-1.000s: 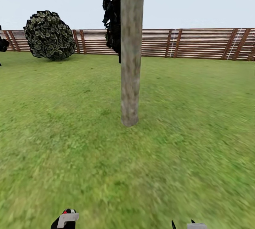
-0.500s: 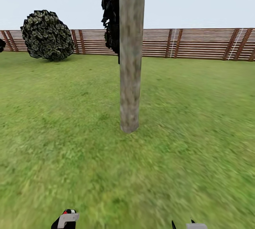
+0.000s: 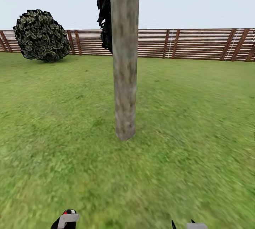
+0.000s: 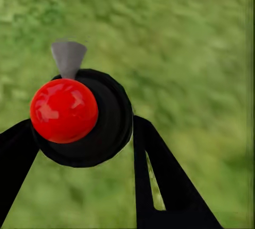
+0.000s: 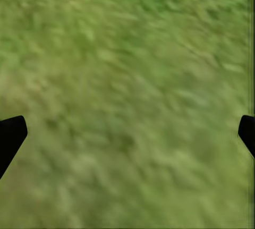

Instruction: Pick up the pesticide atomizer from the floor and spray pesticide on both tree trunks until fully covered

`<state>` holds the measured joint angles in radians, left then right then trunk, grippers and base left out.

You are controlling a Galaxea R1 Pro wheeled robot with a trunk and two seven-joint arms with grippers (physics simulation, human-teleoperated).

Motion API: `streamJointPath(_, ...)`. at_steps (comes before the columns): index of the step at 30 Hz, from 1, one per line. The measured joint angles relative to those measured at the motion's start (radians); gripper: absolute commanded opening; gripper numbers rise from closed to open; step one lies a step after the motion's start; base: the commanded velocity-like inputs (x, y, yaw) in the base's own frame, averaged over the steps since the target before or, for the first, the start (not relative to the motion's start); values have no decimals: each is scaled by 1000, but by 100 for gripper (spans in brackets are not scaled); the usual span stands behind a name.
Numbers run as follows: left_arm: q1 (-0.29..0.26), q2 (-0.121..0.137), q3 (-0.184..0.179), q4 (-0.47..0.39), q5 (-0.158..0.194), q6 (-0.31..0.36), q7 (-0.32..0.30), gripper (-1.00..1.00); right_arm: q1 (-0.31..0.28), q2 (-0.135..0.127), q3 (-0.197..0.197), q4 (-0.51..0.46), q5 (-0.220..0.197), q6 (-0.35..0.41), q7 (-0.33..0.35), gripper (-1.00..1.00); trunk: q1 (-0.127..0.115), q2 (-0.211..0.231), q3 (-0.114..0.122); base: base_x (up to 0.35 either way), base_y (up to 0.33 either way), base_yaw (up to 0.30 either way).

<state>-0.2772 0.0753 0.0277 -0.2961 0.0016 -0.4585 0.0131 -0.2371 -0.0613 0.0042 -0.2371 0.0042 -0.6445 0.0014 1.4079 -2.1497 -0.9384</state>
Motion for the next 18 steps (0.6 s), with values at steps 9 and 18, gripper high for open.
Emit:
streamJointPath(9, 0, 0, 0, 1, 0, 0, -1, -100, 0, 0, 0, 1, 0, 0, 0, 100, 0, 0, 0, 333, -99, -8)
streamJointPath(18, 0, 0, -1, 1, 0, 0, -2, -100, 0, 0, 0, 2, 0, 0, 0, 100, 0, 0, 0, 322, -19, 0)
